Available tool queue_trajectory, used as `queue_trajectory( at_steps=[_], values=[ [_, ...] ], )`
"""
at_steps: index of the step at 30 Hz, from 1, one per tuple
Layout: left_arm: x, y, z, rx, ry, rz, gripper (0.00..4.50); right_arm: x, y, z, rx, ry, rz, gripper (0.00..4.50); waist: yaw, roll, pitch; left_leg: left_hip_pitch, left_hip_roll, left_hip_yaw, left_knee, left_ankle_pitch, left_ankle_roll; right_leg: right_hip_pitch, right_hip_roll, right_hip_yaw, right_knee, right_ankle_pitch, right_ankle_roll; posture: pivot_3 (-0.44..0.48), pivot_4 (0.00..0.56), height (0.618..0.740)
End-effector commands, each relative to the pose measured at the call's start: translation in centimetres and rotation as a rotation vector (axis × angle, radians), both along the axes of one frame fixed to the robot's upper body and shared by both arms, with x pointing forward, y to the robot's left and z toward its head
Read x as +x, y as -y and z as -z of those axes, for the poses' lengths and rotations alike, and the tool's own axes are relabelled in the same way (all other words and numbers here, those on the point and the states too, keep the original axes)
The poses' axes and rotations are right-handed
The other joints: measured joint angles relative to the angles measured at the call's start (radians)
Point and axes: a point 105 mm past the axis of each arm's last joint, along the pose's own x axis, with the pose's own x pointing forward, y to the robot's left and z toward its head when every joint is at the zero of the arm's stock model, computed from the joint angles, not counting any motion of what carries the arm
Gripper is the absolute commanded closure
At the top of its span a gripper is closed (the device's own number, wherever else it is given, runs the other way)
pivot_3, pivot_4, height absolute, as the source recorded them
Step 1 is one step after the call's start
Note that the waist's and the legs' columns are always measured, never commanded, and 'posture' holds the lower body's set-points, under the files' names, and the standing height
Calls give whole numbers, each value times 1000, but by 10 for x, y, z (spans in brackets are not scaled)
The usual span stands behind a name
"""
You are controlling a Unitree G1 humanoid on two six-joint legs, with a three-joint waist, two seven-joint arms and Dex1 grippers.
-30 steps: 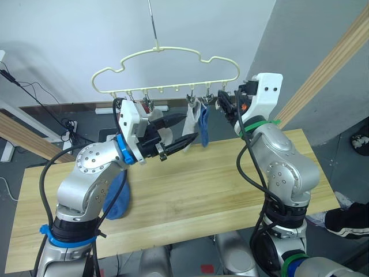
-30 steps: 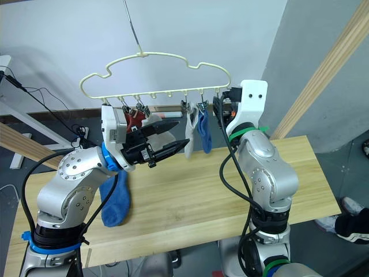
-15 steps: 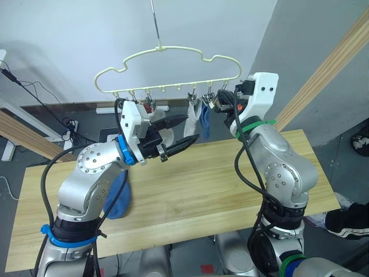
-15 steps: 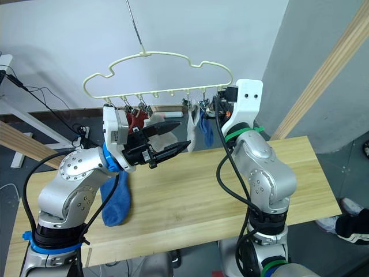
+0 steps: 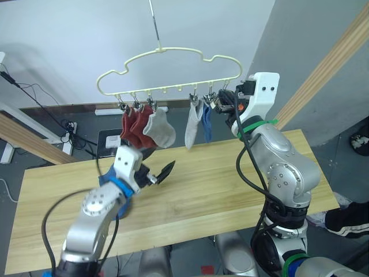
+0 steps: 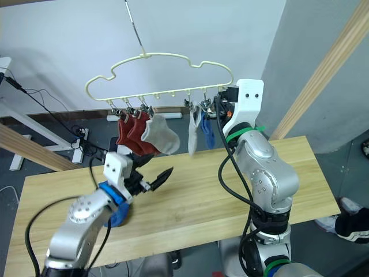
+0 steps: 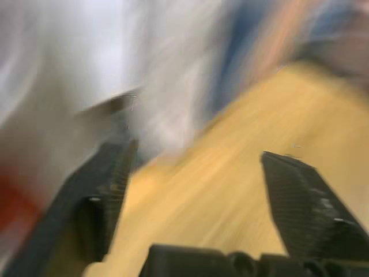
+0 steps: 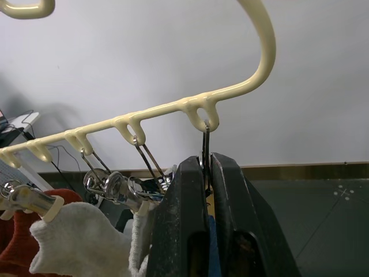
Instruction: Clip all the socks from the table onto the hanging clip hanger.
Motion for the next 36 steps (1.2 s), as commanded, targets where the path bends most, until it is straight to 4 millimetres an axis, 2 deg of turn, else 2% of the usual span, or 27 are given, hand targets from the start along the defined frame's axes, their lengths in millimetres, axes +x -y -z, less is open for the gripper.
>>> queue_trajectory(
  at_steps=[1, 4, 7, 16, 22, 25, 30, 36],
  values=[
    [-2, -40, 7, 26, -10, -276, 16, -6, -1, -8, 10, 43, -10, 4500, 2, -2, -1, 0, 0, 0, 0, 0, 0, 0, 0, 0, 0, 0, 0, -253, 291, 740],
    [-8, -66, 25, -7, -75, -445, 16, -5, -2, -8, 5, 43, -21, 4500, 0, -3, -3, 0, -1, 0, 0, 1, 2, 0, 1, 0, 0, 0, 1, -247, 294, 740],
    [-9, -78, 40, -25, -138, -503, 16, -5, -4, -8, 0, 45, -30, 4500, -1, -3, -6, 0, -1, 1, 0, 2, 3, 0, 1, 0, 0, 1, 1, -247, 295, 740],
    [-1, -90, 67, 15, -263, -564, 16, -5, -5, -8, -3, 43, -33, 4500, -3, -3, -7, 0, -1, 0, 0, 2, 3, 0, 2, 0, 0, 1, 1, -256, 297, 740],
    [-5, -96, 82, -29, -345, -611, 16, -5, -6, -8, -5, 43, -37, 4500, -3, -1, -14, 0, -1, 0, 0, 2, 3, 0, 2, 0, 0, 1, 1, -260, 297, 740],
    [-5, -92, 83, -39, -346, -598, 582, -5, -7, -8, -7, 45, -38, 4500, -4, -1, -16, 1, -1, 1, 0, 2, 3, 0, 2, 1, 0, 1, 1, -260, 297, 740],
    [-3, -86, 79, -46, -340, -565, 2063, -5, -7, -8, -11, 49, -38, 4500, -5, -1, -17, 1, -1, 1, 0, 2, 3, 0, 2, 1, 0, 1, 1, -260, 297, 740],
    [-5, -77, 79, -49, -333, -499, 3435, -5, -7, -8, -16, 52, -36, 4500, -5, -1, -17, 1, -1, 1, -1, 2, 3, 0, 2, 1, 0, 1, 1, -259, 292, 740]
  ],
)
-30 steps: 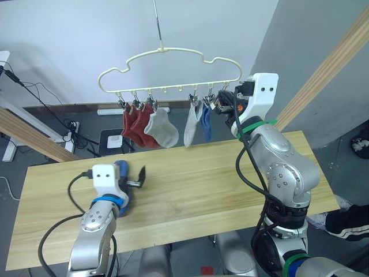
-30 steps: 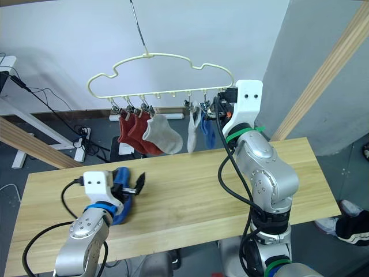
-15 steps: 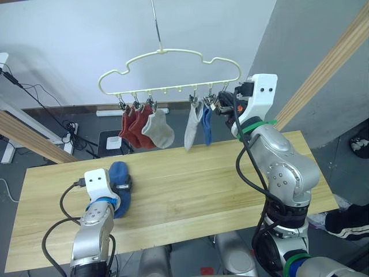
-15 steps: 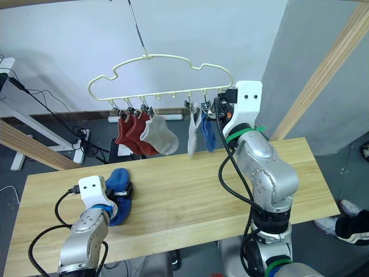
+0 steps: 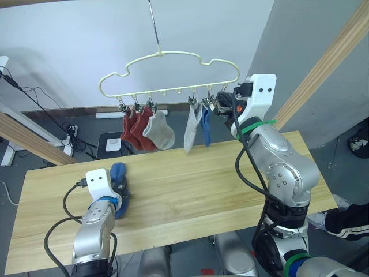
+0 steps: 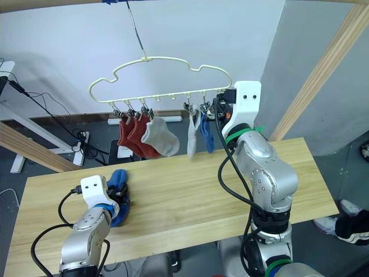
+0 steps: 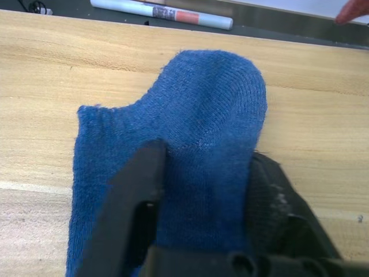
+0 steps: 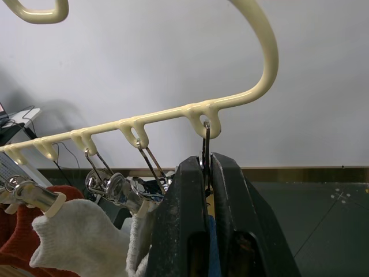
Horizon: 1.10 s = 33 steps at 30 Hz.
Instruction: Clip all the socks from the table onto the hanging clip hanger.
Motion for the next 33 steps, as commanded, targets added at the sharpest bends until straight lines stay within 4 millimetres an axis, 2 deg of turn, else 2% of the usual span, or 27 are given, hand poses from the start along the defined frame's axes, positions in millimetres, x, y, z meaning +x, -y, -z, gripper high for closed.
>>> queue_trajectory(
  at_steps=[1, 4, 5, 8, 11, 16, 18, 22, 27, 33],
  values=[
    [-7, 10, 8, -16, -27, 59, 3571, -5, -3, -11, 12, 59, -17, 4500, 0, 0, 0, 0, 0, 0, 0, 0, 0, 0, 0, 0, 0, 0, 0, -259, 292, 740],
    [-5, 46, 1, 17, 10, 287, 4165, -5, -2, -12, 11, 61, -12, 4500, 0, 0, 0, 0, 0, 0, 0, 0, 0, 0, 0, 0, 0, 0, 0, -259, 292, 740],
    [-3, 66, -7, 35, 55, 409, 4465, -5, -1, -12, 12, 62, -10, 4500, 0, 1, 0, 0, 0, 0, -1, 0, 0, 0, 0, 0, 0, 0, 0, -269, 290, 740],
    [-2, 127, -34, 91, 209, 776, 4465, -5, 0, -12, 11, 65, -4, 4500, 4, 1, -1, 0, 0, 0, -1, 0, 0, 0, -1, 0, -1, 0, 0, -276, 290, 740],
    [-3, 169, -58, 59, 341, 994, 4465, -5, 2, -12, 7, 66, 4, 4500, 1, 1, -1, -1, -1, 2, -1, 0, 0, 0, -1, 2, -1, 0, 0, -279, 290, 740],
    [4, 205, -86, 9, 490, 1140, 4465, -4, 4, -13, 4, 70, 12, 4500, -9, 1, -1, 0, 0, 2, -2, 0, 0, -1, 0, 2, -1, 0, 0, -287, 284, 740],
    [11, 215, -97, 5, 547, 1133, 4465, -4, 4, -13, 3, 71, 13, 4500, -8, 2, -1, 0, 0, 1, -2, 0, 0, 0, 0, 2, -1, 0, 0, -287, 284, 740],
    [34, 225, -121, 27, 678, 976, 4465, -4, 5, -15, 2, 76, 21, 4500, -8, 1, -1, -1, -1, 2, -1, 0, 0, 0, 0, 3, -2, 1, 1, -298, 283, 740],
    [42, 232, -134, 49, 770, 839, 4465, -4, 5, -15, 0, 77, 27, 4500, -17, 1, -1, -1, -1, 2, -1, 0, 0, 0, 0, 2, -2, 1, 2, -305, 283, 740],
    [43, 234, -135, 67, 798, 749, 4465, -4, 7, -16, -2, 78, 35, 4500, -22, 1, -1, -1, -2, 2, -1, 0, 0, 0, 0, 3, -2, 1, 2, -311, 287, 740]
  ],
)
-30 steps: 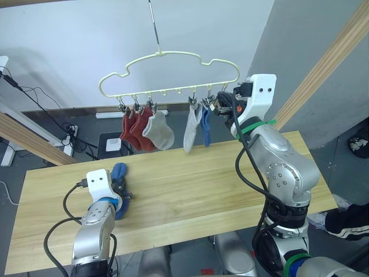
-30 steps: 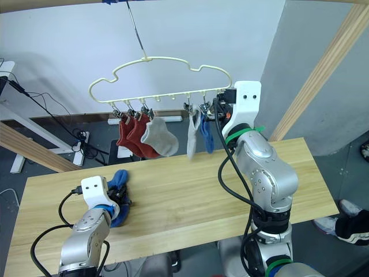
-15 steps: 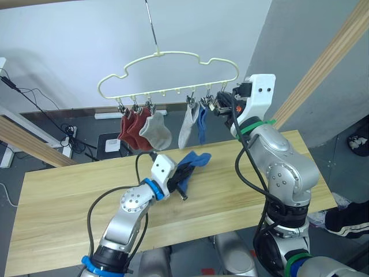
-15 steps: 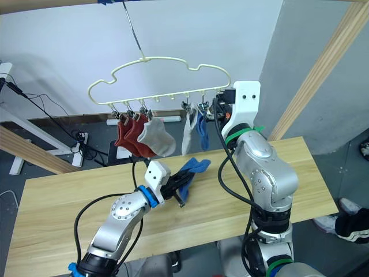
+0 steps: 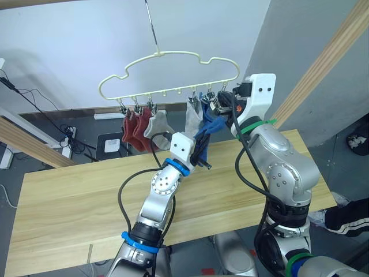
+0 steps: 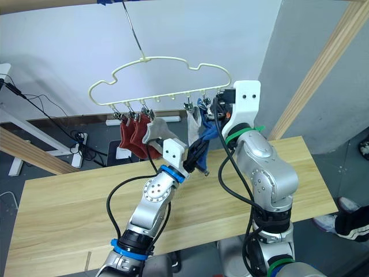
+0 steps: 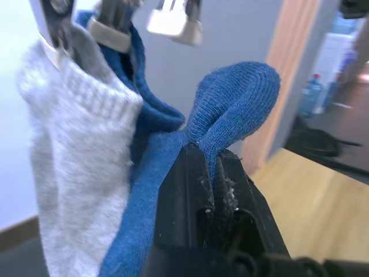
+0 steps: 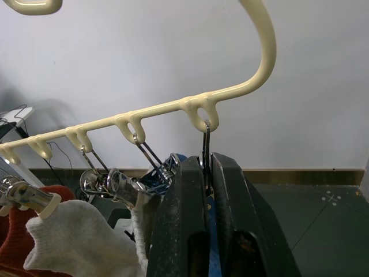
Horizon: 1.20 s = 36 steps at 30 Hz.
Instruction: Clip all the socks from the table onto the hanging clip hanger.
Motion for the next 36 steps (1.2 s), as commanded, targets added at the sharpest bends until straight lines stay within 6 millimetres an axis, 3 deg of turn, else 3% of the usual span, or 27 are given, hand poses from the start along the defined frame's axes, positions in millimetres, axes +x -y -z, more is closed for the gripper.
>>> queue_trajectory(
  at_steps=[1, 34, 36],
  values=[
    [-3, 2, -8, -16, 56, -46, 4465, -6, 3, -15, 15, 66, 13, 4500, 0, 0, 0, 0, 0, 0, 0, 0, 0, 0, 0, 0, 0, 0, 0, -310, 288, 740],
    [3, 13, -21, -76, 92, -122, 4465, -7, 1, -9, 11, 35, 17, 4500, -1, 0, 0, 0, 0, 0, 0, 0, 0, 0, 0, 0, -1, 0, 0, -314, 293, 740],
    [4, 14, -22, -78, 93, -121, 4500, -6, 2, -9, 14, 35, 21, 3929, -1, 0, 0, 0, 0, 0, 0, 0, 0, 0, 0, 0, -1, 0, 1, -315, 293, 740]
  ],
)
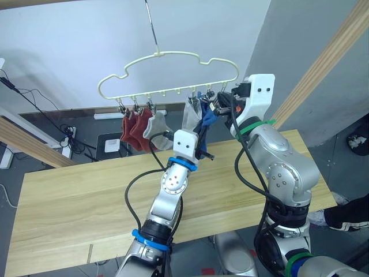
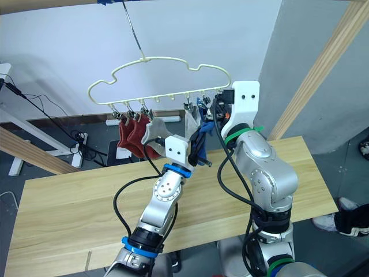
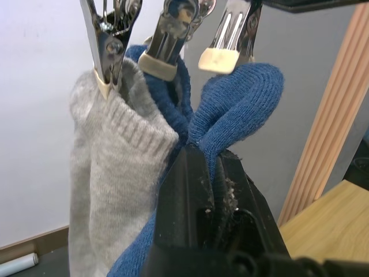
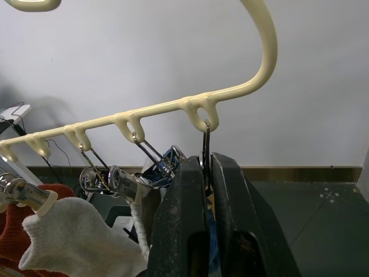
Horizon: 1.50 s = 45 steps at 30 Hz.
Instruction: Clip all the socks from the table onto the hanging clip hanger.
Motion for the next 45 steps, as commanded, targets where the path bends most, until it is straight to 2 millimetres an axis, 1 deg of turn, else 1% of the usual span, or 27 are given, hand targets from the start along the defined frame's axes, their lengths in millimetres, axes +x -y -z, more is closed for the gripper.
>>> queue_trajectory(
  at_steps=[1, 4, 5, 6, 7, 9, 13, 16, 22, 23, 25, 26, 28, 32, 34, 36, 37, 38, 39, 40, 43, 44, 45],
  values=[
    [-5, 8, -13, -24, 51, 20, 4500, -6, 2, -10, 17, 45, 13, 3672, 0, 0, 0, 0, 0, 0, 0, 0, 0, 0, 0, 0, 0, 0, 0, -315, 293, 740],
    [-3, 8, -14, -26, 54, 22, 4500, -6, 2, -10, 19, 41, 7, 2458, -2, 0, 0, 0, 0, 0, 0, 0, 0, 0, 0, 0, 0, 0, 0, -315, 294, 740],
    [-3, 8, -14, -27, 55, 22, 4500, -6, 2, -10, 20, 41, 7, 2205, -2, 0, 0, 0, 0, 0, 0, 0, 0, 0, 0, 0, 0, 0, 0, -315, 294, 740],
    [-2, 8, -15, -27, 56, 22, 4500, -6, 2, -10, 21, 42, 8, 1805, -2, 0, 0, 0, 0, 0, 0, 0, 0, 0, 0, 0, 0, 0, 0, -315, 294, 740],
    [-2, 8, -15, -27, 56, 26, 4500, -6, 2, -12, 24, 49, 5, 1543, -2, 0, 0, 0, 0, 0, 0, 0, 0, 0, 0, 0, 0, 0, 0, -315, 294, 740],
    [-3, 11, -15, -19, 56, 58, 4500, -7, 4, -15, 34, 61, 6, 1543, -3, 0, 0, 0, 0, 0, 0, 0, 0, 0, 0, 0, 0, 0, 1, -315, 295, 740],
    [-5, 11, -14, 9, 78, 60, 4500, -10, 8, -19, 40, 82, -2, 1543, -3, 0, 0, 0, 0, 0, 0, 0, 0, 0, 0, 0, -1, 0, 1, -317, 293, 740],
    [-7, 14, -8, -3, 25, 120, 3759, -15, 14, -21, 21, 102, -26, 1489, -3, 0, 0, 0, 0, 0, -1, 0, 0, 0, 0, 0, -1, 0, 1, -317, 292, 740],
    [-9, 13, -1, 20, -10, 155, 2012, -24, 20, -18, -44, 122, -74, 1489, -3, 0, 0, 0, 0, 0, -1, 0, 0, 0, 0, 0, -1, -3, 4, -314, 287, 740],
    [-11, 12, 2, 41, -16, 171, 1662, -25, 21, -17, -56, 124, -78, 1489, -3, 0, 0, 0, 0, 0, -1, 0, 0, 0, 0, 0, -1, -3, 4, -314, 286, 740],
    [-21, 9, 12, 152, 9, 240, 1050, -29, 27, -13, -96, 125, -95, 1489, -3, 0, 0, 0, 0, 0, -1, 0, 0, 0, 0, 0, -1, -3, 4, -314, 284, 740],
    [-26, 5, 20, 209, 10, 275, 796, -31, 30, -11, -115, 123, -104, 1489, -4, 0, 0, 0, 0, 0, -1, 0, 0, 0, 1, 0, -1, -3, 4, -313, 282, 740],
    [-33, -6, 31, 278, 1, 315, 796, -33, 36, -8, -154, 123, -110, 1489, -7, 0, 0, 0, 1, 0, -2, 0, 0, 0, 1, 0, -1, -3, 4, -309, 278, 740],
    [-45, -21, 39, 347, -9, 388, 796, -38, 45, -4, -217, 128, -135, 1489, -6, 0, 0, 1, 1, 1, -1, 0, 0, 0, 1, 1, -1, -3, 5, -304, 276, 740],
    [-47, -29, 39, 355, -11, 400, 796, -39, 47, -1, -256, 130, -159, 1489, -5, 0, 0, 1, 1, 1, 0, 0, 0, 0, 1, 1, -1, -3, 5, -300, 269, 740],
    [-48, -48, 36, 354, -16, 385, 758, -43, 48, 2, -314, 138, -203, 1110, -2, 0, 0, 1, 1, 1, 0, 0, 0, 0, 1, 1, -2, -3, 5, -296, 264, 740],
    [-50, -61, 36, 365, -38, 384, 601, -47, 48, 4, -350, 144, -245, 869, -1, 0, 0, 1, 1, 1, -1, 0, 0, 0, 1, 1, -2, -3, 5, -285, 261, 740],
    [-52, -81, 31, 376, -56, 378, 402, -51, 49, 7, -414, 155, -299, 543, -2, 0, 0, 1, 1, 1, -1, 0, 0, 0, 1, 1, -2, -3, 5, -272, 255, 740],
    [-54, -92, 27, 384, -68, 378, 153, -54, 50, 9, -458, 161, -337, 133, -3, 0, 0, 1, 2, 1, -1, 0, 0, 0, 1, 1, -2, -3, 5, -272, 255, 740],
    [-56, -104, 21, 377, -87, 369, 34, -55, 52, 10, -493, 163, -365, 8, -3, 0, 0, 1, 2, 2, -2, 0, 0, 0, 1, 1, -2, -3, 5, -260, 251, 740],
    [-58, -119, 11, 340, -132, 351, 34, -55, 57, 11, -531, 170, -398, 8, 2, 1, -1, 2, 3, 2, -2, 0, 0, 0, 1, 1, -1, -3, 5, -247, 245, 740],
    [-63, -132, 6, 329, -178, 346, 34, -55, 61, 10, -564, 178, -425, 8, 3, 0, -1, 2, 2, 2, -1, 0, 0, 0, 1, 1, -1, -3, 5, -210, 230, 740],
    [-68, -140, 3, 323, -212, 347, 34, -55, 65, 9, -589, 184, -445, 8, 8, -1, -2, 2, 2, 3, 0, 0, 0, 1, 1, 2, -2, -3, 5, -210, 230, 740]
  ],
)
